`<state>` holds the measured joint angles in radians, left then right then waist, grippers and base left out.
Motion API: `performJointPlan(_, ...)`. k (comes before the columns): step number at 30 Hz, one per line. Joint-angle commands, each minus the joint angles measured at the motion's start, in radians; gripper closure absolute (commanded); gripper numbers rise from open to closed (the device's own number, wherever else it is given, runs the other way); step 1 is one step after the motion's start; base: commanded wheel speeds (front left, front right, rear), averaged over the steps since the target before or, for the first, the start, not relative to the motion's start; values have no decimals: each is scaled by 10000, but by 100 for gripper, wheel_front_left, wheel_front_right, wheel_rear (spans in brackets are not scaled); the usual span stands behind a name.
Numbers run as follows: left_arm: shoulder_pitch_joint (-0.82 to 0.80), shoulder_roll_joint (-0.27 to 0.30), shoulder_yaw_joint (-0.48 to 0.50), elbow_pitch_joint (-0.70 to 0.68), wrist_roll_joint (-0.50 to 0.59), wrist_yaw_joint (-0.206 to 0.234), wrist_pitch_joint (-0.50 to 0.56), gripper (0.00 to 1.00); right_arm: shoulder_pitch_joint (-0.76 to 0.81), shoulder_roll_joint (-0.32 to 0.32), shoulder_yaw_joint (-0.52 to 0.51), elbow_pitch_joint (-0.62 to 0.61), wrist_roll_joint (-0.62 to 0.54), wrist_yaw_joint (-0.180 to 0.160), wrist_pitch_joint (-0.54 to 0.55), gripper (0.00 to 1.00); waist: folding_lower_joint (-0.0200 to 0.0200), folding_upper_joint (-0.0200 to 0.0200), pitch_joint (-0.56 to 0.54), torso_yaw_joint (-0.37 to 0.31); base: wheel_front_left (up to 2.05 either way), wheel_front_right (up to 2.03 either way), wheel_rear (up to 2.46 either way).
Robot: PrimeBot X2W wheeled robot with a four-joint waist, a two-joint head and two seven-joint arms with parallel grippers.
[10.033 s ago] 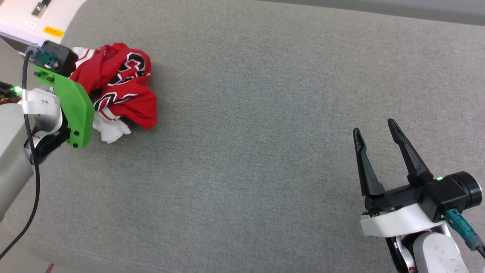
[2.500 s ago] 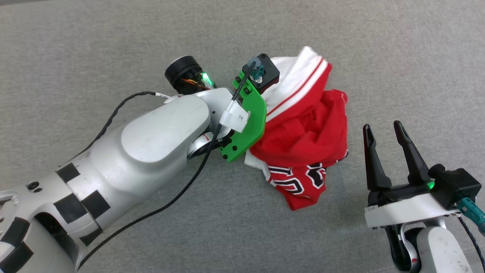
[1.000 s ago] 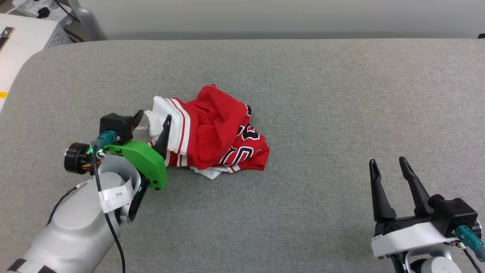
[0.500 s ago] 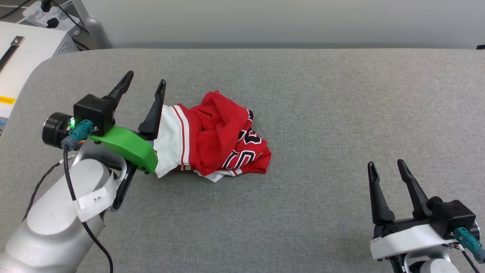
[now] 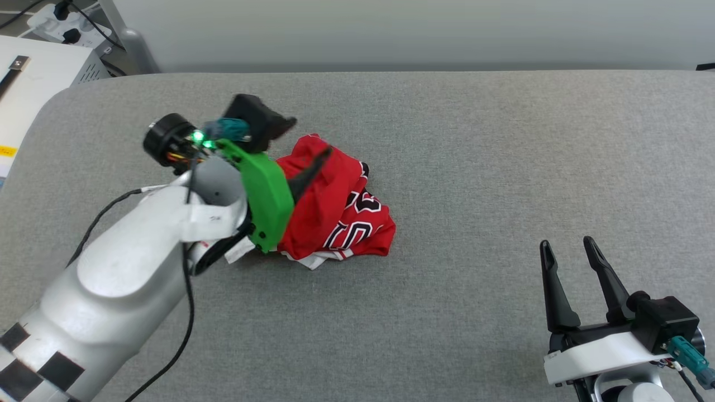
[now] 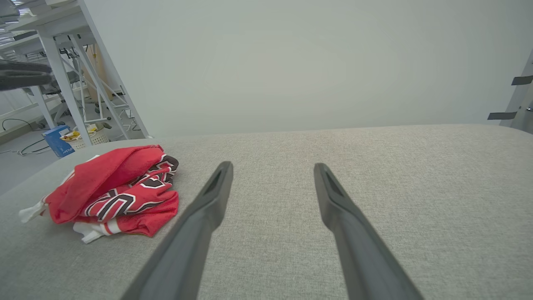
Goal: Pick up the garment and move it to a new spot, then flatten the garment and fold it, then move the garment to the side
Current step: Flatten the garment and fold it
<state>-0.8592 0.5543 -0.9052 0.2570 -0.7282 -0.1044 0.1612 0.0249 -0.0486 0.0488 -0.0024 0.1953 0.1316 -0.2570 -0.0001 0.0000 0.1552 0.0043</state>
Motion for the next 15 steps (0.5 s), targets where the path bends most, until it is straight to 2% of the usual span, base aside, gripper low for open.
performJointPlan(1, -223, -78, -289, 110, -173, -111, 554, 0, 36, -16, 27, -27, -66, -9, -48, 0, 1, 0, 61, -69, 0, 0, 0)
performJointPlan(5, -559, -101, -1214, 193, -650, -238, 2026, 0, -23, -16, 33, -33, -60, -9, -48, 0, 1, 0, 227, -213, 0, 0, 0)
performJointPlan(9, -746, -70, -2163, 292, -1336, -257, 3020, 0, -145, -16, 34, -56, -25, -9, -48, 0, 1, 0, 462, -365, 0, 0, 0)
performJointPlan(10, -958, 145, -3073, 545, -1783, -259, 3591, 0, -306, -16, 86, -72, -3, -9, -48, 0, 1, 0, 748, -549, 0, 0, 0)
performJointPlan(15, -961, 412, -3597, 861, -1993, -261, 4048, 0, -501, -16, 105, -87, 21, -9, -48, 0, 1, 0, 1092, -749, 0, 0, 0)
